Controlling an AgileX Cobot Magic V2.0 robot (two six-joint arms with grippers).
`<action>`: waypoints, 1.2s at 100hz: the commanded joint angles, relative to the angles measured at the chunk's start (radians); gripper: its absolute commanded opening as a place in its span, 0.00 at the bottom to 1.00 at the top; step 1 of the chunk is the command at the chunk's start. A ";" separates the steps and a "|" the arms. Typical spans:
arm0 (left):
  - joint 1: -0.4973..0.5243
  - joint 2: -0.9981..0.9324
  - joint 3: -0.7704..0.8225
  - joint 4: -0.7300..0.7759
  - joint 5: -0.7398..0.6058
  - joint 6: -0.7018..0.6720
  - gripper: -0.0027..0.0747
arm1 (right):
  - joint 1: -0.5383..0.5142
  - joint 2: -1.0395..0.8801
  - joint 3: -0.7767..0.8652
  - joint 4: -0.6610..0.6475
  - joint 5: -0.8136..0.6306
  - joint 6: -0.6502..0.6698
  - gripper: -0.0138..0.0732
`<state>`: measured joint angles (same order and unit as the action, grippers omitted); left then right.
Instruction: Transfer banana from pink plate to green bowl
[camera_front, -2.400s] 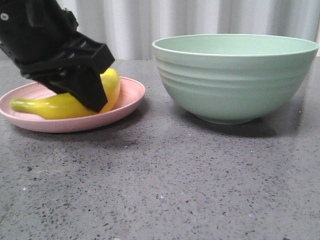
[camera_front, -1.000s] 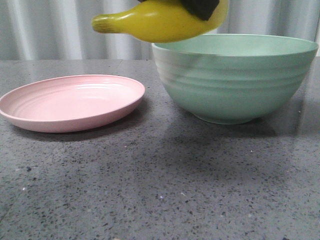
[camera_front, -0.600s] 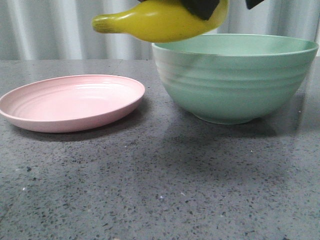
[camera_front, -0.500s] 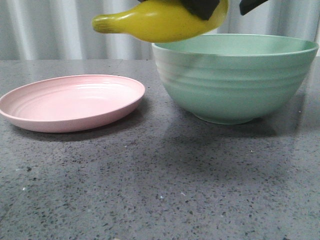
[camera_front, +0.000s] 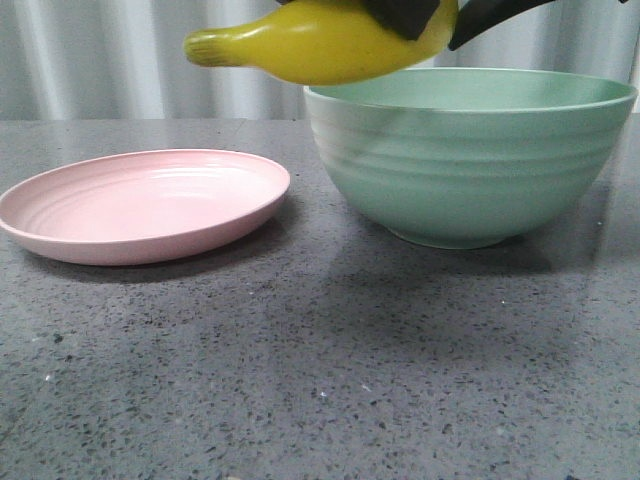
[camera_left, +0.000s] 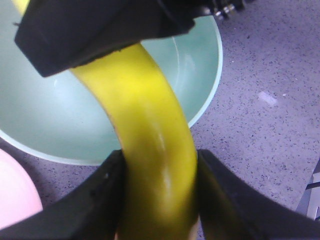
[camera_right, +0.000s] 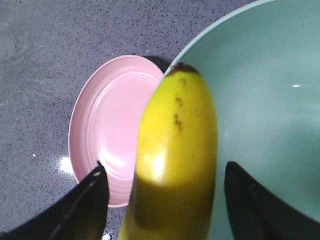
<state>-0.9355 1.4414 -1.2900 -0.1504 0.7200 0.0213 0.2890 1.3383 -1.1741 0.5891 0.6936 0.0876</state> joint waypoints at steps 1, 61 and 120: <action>-0.008 -0.042 -0.037 -0.018 -0.066 0.000 0.28 | -0.002 -0.026 -0.037 0.026 -0.052 -0.005 0.57; -0.008 -0.046 -0.037 0.007 -0.077 0.083 0.58 | -0.002 -0.026 -0.037 0.026 -0.052 -0.005 0.30; -0.008 -0.122 -0.037 0.019 -0.083 0.081 0.66 | -0.068 -0.038 -0.064 0.003 -0.064 -0.005 0.30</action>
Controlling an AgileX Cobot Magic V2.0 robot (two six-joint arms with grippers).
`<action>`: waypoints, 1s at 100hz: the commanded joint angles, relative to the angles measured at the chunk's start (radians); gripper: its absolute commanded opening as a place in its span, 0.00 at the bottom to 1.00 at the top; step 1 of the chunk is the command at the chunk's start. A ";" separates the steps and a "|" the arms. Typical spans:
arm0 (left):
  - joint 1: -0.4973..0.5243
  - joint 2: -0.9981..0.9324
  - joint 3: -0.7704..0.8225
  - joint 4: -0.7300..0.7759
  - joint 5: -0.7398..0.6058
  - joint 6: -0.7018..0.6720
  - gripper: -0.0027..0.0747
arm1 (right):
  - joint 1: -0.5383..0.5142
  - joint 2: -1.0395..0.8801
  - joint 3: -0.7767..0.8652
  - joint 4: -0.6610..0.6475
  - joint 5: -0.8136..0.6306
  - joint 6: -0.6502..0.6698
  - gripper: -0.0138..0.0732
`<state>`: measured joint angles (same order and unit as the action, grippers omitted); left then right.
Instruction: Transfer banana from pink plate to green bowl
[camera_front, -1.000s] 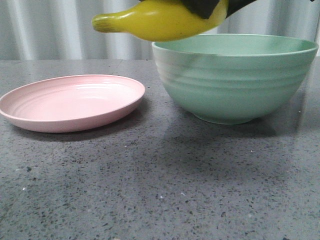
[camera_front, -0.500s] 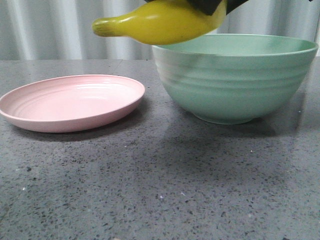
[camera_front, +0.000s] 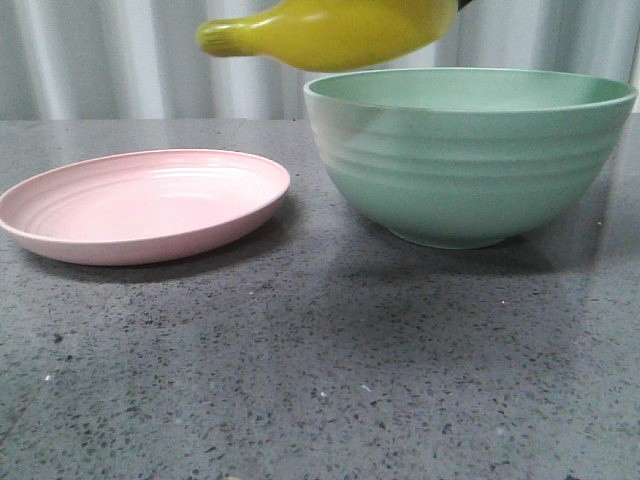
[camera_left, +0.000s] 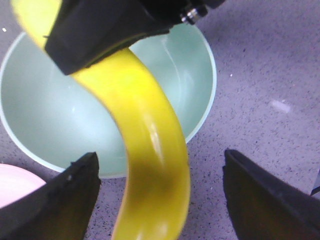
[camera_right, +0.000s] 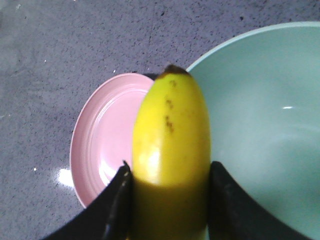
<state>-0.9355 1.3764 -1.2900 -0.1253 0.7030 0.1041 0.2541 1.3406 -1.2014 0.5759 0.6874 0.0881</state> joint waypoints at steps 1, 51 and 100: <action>-0.008 -0.059 -0.037 -0.007 -0.066 -0.001 0.66 | -0.036 -0.040 -0.037 0.016 -0.058 -0.006 0.30; -0.008 -0.086 -0.037 -0.007 -0.066 -0.003 0.66 | -0.152 -0.045 -0.035 -0.103 -0.113 -0.006 0.30; -0.008 -0.086 -0.037 -0.017 -0.066 -0.003 0.66 | -0.152 -0.045 -0.034 -0.153 -0.104 -0.006 0.47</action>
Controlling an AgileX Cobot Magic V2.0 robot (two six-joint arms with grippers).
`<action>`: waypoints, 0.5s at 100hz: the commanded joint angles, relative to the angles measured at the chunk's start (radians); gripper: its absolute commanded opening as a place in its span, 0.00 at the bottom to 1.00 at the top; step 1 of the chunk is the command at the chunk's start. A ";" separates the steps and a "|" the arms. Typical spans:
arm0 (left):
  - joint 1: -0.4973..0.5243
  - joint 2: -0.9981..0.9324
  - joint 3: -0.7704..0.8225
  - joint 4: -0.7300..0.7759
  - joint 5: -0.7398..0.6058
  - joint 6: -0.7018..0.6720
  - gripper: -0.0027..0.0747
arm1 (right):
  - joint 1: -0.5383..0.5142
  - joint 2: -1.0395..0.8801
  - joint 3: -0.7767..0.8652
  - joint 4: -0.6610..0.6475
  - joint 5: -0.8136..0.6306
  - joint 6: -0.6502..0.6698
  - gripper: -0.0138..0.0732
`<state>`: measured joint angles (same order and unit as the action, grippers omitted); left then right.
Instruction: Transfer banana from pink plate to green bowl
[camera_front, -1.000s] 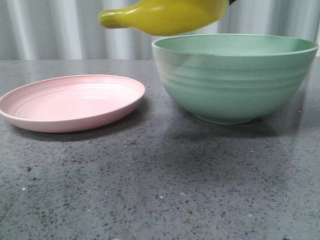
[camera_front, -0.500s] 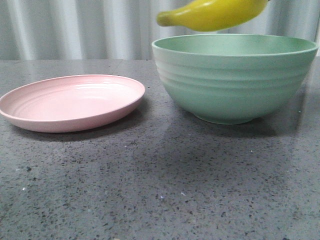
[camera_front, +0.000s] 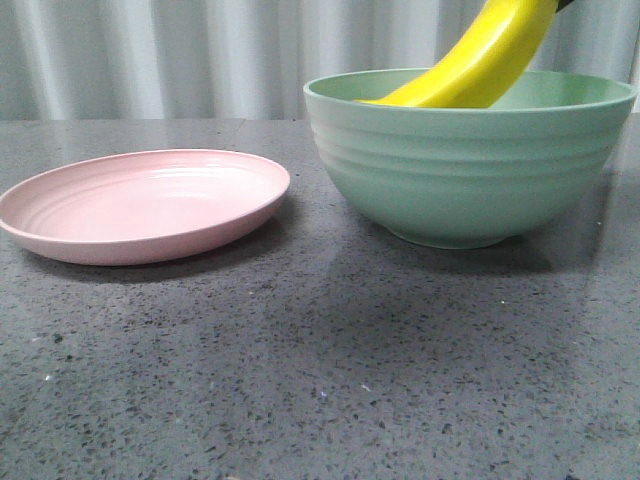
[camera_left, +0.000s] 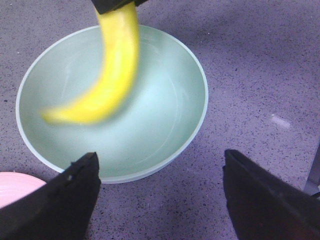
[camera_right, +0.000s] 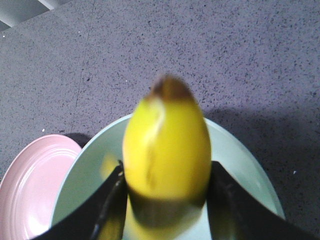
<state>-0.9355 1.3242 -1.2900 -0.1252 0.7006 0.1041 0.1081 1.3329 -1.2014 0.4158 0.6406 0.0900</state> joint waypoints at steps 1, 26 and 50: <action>-0.008 -0.034 -0.037 -0.017 -0.064 -0.003 0.66 | -0.006 -0.037 -0.034 0.007 -0.055 -0.008 0.47; -0.008 -0.034 -0.037 -0.017 -0.064 -0.003 0.66 | -0.006 -0.037 -0.034 0.007 -0.051 -0.008 0.54; -0.008 -0.034 -0.037 -0.017 -0.064 -0.003 0.66 | -0.006 -0.037 -0.034 0.007 -0.043 -0.010 0.60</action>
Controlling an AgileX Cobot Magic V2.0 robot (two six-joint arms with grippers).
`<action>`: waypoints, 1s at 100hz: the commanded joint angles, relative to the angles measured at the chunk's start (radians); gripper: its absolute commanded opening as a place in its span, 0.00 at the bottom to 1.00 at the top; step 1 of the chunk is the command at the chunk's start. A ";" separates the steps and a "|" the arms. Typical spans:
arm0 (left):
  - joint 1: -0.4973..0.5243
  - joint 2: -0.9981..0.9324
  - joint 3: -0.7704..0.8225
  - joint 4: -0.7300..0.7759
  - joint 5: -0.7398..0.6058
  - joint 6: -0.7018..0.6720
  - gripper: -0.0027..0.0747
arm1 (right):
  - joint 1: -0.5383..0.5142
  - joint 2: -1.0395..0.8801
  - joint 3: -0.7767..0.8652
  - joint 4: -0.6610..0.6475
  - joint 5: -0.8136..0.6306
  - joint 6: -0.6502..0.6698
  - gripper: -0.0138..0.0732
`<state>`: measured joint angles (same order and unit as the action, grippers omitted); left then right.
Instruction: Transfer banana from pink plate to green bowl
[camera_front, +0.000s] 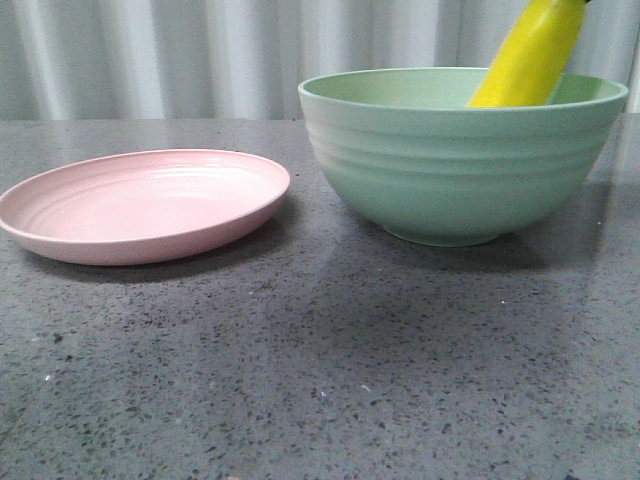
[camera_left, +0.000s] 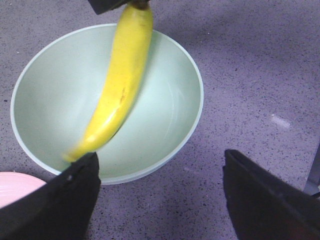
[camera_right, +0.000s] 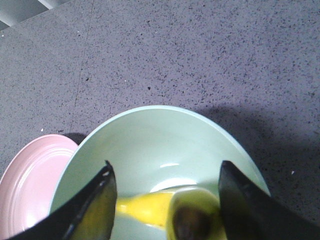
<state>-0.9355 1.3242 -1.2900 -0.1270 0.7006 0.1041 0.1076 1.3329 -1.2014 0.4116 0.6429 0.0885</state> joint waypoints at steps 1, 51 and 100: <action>-0.008 -0.034 -0.037 -0.015 -0.064 -0.003 0.66 | -0.005 -0.037 -0.034 0.011 -0.045 -0.009 0.60; -0.008 -0.034 -0.037 -0.023 -0.060 -0.005 0.64 | -0.005 -0.037 -0.034 -0.002 -0.008 -0.031 0.54; -0.008 -0.034 -0.037 -0.027 -0.054 -0.005 0.04 | -0.005 -0.088 -0.034 -0.014 0.026 -0.050 0.13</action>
<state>-0.9355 1.3242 -1.2900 -0.1363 0.7006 0.1041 0.1076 1.2926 -1.2014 0.3978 0.7094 0.0589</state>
